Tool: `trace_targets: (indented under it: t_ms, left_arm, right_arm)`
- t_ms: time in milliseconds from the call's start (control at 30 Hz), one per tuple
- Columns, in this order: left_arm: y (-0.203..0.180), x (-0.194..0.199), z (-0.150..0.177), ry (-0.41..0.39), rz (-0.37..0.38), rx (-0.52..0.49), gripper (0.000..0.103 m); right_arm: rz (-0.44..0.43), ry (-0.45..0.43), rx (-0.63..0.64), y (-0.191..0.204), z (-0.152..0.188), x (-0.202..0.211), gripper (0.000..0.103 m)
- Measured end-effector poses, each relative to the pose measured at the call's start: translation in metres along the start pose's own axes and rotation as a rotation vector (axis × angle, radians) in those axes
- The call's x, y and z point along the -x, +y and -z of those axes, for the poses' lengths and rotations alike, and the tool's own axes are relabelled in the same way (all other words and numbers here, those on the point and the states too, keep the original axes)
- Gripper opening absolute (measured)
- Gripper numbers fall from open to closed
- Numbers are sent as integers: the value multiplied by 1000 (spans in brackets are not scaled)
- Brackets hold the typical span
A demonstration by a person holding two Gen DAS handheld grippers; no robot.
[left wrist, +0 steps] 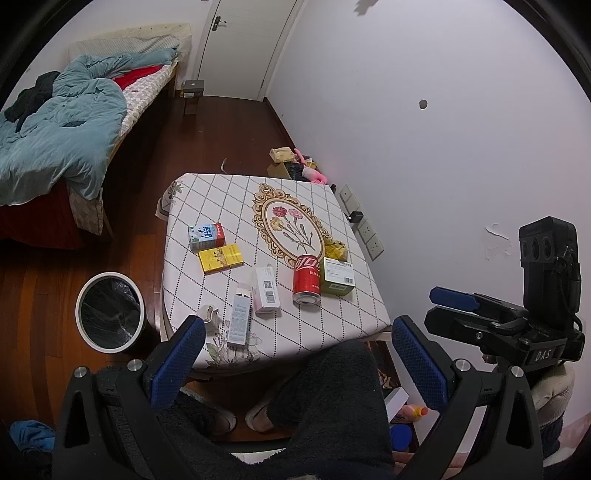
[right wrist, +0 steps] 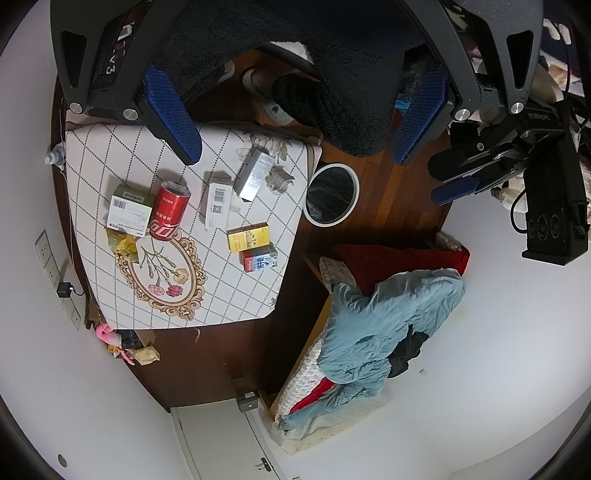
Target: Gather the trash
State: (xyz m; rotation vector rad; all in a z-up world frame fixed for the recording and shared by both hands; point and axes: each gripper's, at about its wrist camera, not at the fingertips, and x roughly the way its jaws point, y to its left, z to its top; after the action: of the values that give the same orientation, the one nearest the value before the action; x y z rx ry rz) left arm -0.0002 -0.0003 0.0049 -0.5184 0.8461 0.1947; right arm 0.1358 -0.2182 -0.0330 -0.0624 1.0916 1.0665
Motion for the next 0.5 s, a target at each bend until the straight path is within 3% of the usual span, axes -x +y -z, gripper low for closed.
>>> trace_targets:
  t_ms: [500]
  left_arm:
    - [1,3,1,-4,1,-3,103]
  right_arm:
    - [0,-1,0,0,-1,1,103]
